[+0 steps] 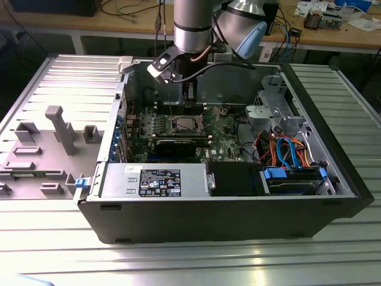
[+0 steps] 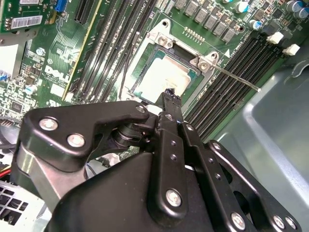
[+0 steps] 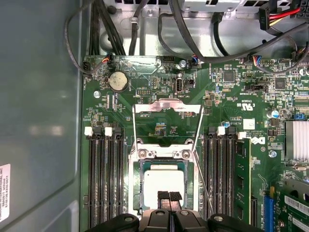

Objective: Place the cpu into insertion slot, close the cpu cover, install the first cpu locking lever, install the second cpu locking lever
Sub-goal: 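Close the cpu cover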

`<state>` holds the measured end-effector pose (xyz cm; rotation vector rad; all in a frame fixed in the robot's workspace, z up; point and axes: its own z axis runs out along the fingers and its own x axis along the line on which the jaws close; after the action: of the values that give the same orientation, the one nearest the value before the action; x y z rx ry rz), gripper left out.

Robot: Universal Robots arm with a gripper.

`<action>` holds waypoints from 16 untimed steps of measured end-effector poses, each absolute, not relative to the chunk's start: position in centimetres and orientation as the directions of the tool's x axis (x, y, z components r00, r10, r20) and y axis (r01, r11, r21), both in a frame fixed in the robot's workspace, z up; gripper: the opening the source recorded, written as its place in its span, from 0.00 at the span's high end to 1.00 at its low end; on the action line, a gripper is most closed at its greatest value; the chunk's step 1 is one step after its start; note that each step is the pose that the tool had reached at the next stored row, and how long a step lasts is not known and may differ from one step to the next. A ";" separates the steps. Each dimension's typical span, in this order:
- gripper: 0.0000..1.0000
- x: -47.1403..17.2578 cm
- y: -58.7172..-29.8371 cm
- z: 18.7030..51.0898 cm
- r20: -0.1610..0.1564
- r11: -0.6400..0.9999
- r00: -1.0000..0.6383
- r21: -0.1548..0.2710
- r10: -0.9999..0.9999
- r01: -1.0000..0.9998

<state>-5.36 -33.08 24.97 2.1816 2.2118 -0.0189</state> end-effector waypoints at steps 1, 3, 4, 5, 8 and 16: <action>0.89 -5.4 -33.1 25.0 -0.033 0.014 -0.013 0.016 0.999 1.000; 0.89 -5.4 -33.1 25.1 -0.033 0.014 -0.013 0.016 0.999 1.000; 0.89 -5.4 -33.1 25.2 -0.033 0.014 -0.013 0.016 0.999 1.000; 0.89 -5.4 -33.1 25.2 -0.033 0.014 -0.013 0.017 0.999 1.000; 0.89 -5.4 -33.1 25.4 -0.033 0.014 -0.013 0.016 0.999 1.000; 0.89 -5.4 -33.1 26.3 -0.033 0.014 -0.013 0.017 0.999 1.000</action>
<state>-5.38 -33.08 26.28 2.1813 2.2114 -0.0181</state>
